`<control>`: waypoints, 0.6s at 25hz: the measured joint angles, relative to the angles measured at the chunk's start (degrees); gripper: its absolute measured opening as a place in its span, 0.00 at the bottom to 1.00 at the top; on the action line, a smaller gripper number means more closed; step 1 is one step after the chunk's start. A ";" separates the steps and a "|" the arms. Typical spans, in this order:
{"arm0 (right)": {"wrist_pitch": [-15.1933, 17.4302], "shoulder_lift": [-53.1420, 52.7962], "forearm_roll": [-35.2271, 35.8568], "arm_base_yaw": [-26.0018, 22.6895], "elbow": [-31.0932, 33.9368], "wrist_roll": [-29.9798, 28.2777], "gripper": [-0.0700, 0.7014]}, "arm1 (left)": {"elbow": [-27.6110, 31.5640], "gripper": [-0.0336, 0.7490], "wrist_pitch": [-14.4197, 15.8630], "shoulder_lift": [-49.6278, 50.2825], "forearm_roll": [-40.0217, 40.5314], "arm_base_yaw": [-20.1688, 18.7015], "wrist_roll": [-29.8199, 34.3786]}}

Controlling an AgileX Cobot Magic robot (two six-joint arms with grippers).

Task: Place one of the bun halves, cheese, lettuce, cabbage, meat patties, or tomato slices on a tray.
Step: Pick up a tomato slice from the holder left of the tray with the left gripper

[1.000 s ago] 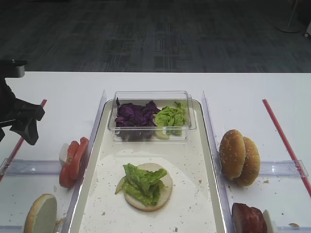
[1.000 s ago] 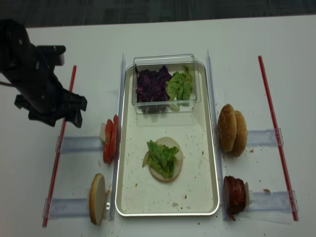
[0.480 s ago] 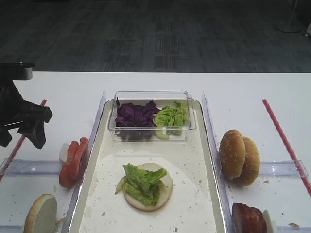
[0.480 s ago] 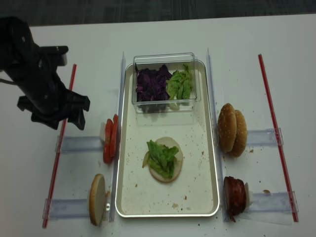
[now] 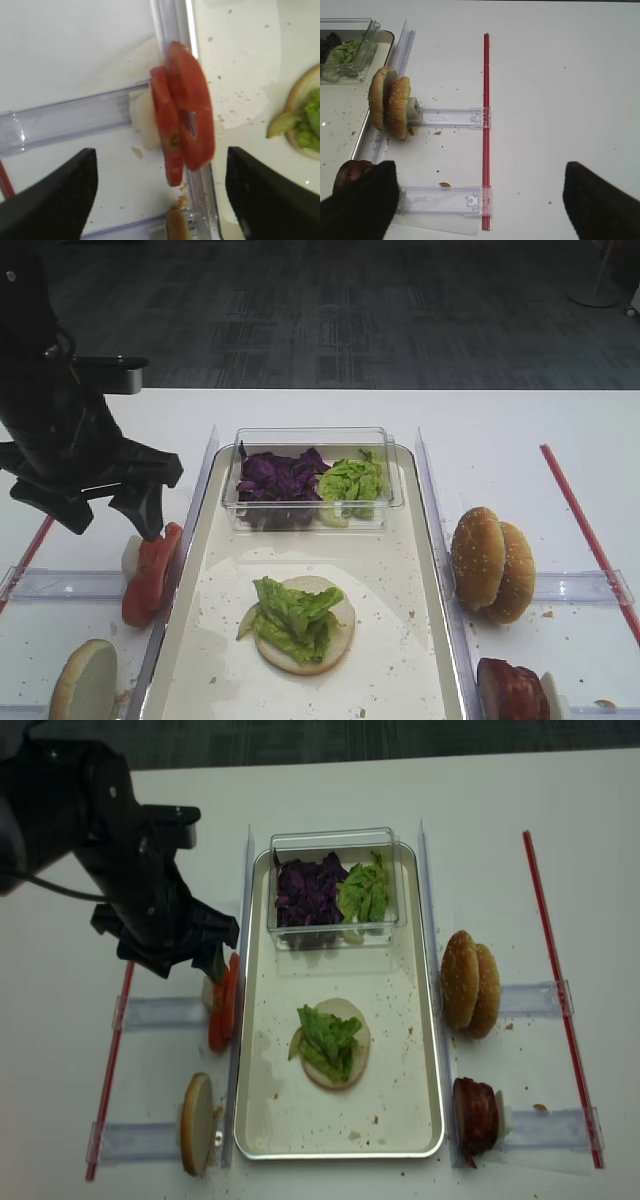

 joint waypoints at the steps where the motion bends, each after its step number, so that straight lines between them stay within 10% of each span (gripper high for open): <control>1: 0.00 0.00 0.00 0.00 0.00 0.00 0.97 | -0.47 0.67 0.13 0.00 0.00 -0.93 -0.57; 15: 0.00 0.00 0.00 0.00 0.00 0.00 0.97 | -1.83 0.67 1.07 1.89 -0.13 -10.09 -3.71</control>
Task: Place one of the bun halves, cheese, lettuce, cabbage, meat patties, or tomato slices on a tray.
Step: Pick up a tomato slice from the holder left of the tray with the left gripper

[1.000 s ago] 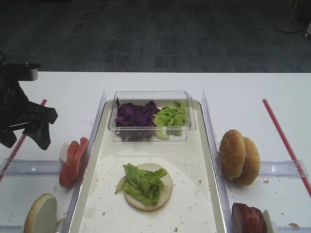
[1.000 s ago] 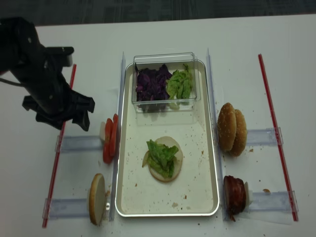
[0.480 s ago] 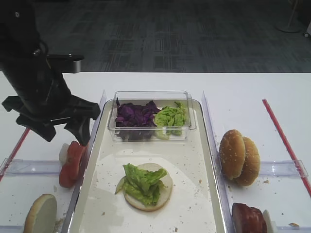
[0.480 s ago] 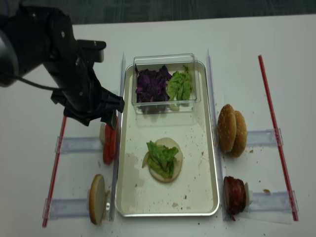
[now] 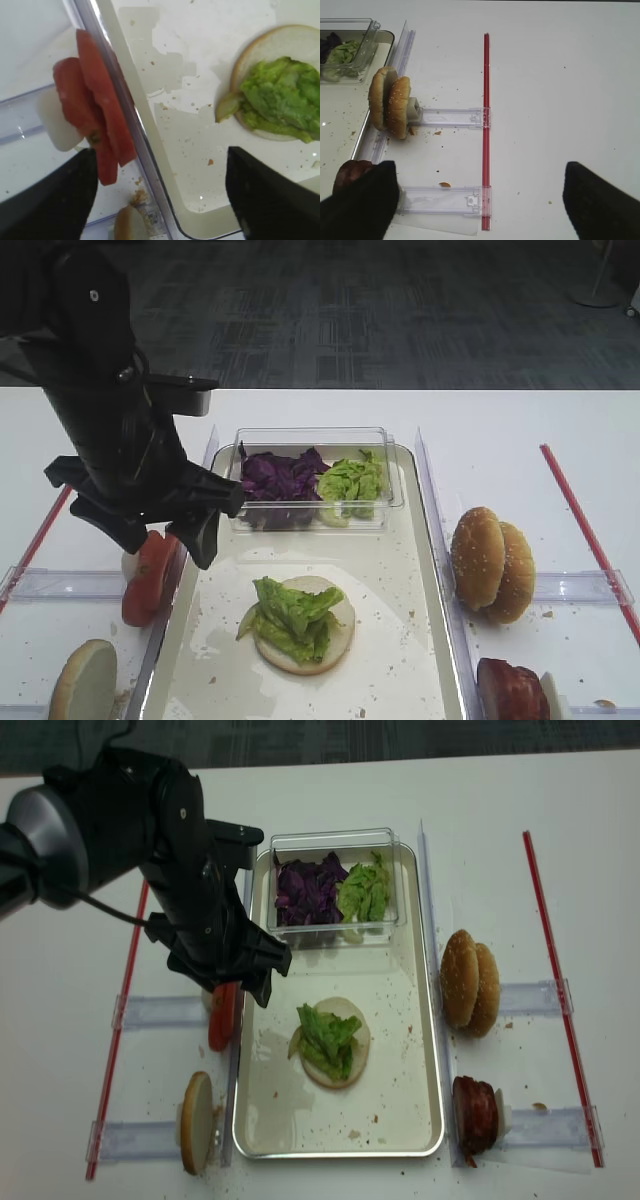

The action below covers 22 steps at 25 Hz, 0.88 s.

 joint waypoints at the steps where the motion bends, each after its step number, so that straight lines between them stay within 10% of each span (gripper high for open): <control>1: 0.00 0.00 0.00 0.00 0.00 0.00 0.97 | 0.00 0.67 0.00 0.23 0.00 0.00 -0.11; 22: 0.00 0.00 0.00 0.00 0.00 0.00 0.97 | -3.86 0.61 -0.35 8.95 0.07 0.00 -1.82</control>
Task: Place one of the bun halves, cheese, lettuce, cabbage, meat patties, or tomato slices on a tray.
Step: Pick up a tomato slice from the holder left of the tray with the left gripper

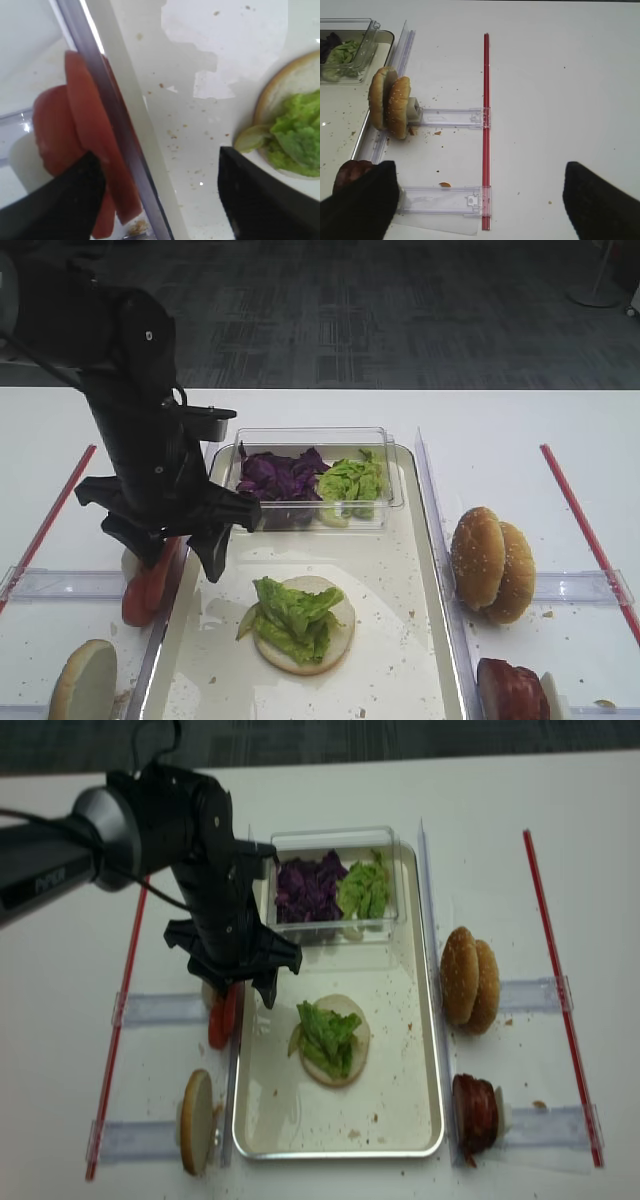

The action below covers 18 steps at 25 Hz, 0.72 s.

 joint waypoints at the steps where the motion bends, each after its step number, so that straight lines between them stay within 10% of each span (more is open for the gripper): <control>1: 0.00 0.00 0.00 0.00 0.00 0.00 0.97 | 0.03 0.61 0.00 0.29 0.32 0.00 0.00; 18: 0.00 0.00 0.00 0.00 0.00 0.00 0.97 | 0.03 0.42 0.00 0.90 5.07 0.00 -4.44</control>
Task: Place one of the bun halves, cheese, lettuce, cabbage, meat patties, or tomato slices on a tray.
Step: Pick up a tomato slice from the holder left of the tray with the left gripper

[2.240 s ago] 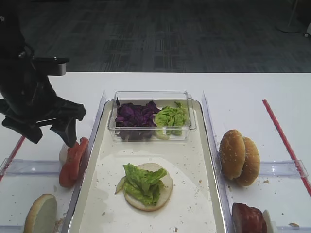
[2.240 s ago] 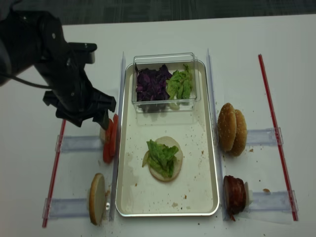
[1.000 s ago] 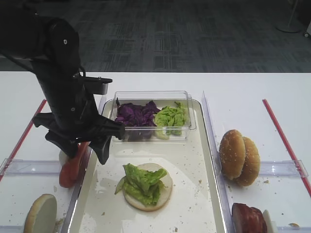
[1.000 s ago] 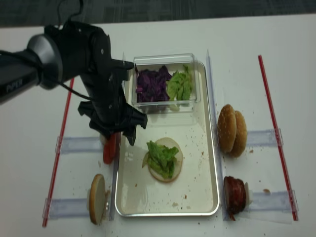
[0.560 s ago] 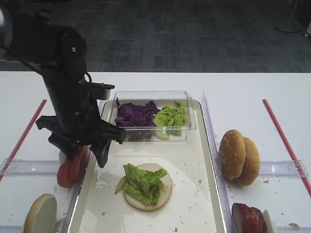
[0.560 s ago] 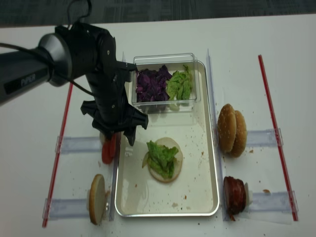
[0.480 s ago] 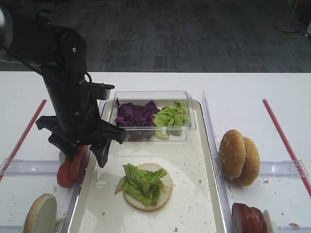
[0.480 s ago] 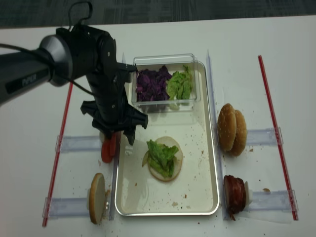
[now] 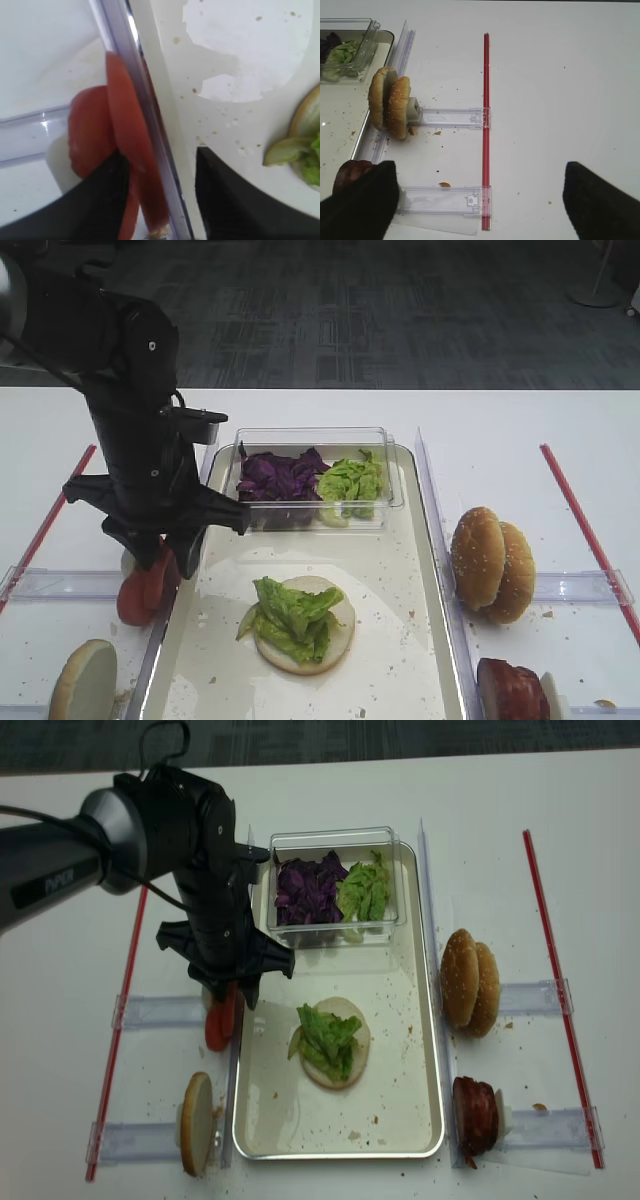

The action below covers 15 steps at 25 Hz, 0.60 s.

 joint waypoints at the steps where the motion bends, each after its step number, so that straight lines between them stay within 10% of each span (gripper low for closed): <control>1: 0.00 0.00 0.00 0.00 0.00 0.00 0.97 | 0.00 0.40 0.00 0.00 0.54 0.00 -0.23; 15: 0.00 0.00 0.00 0.00 0.00 -0.12 0.97 | 0.00 0.13 0.00 0.00 3.42 0.00 -1.78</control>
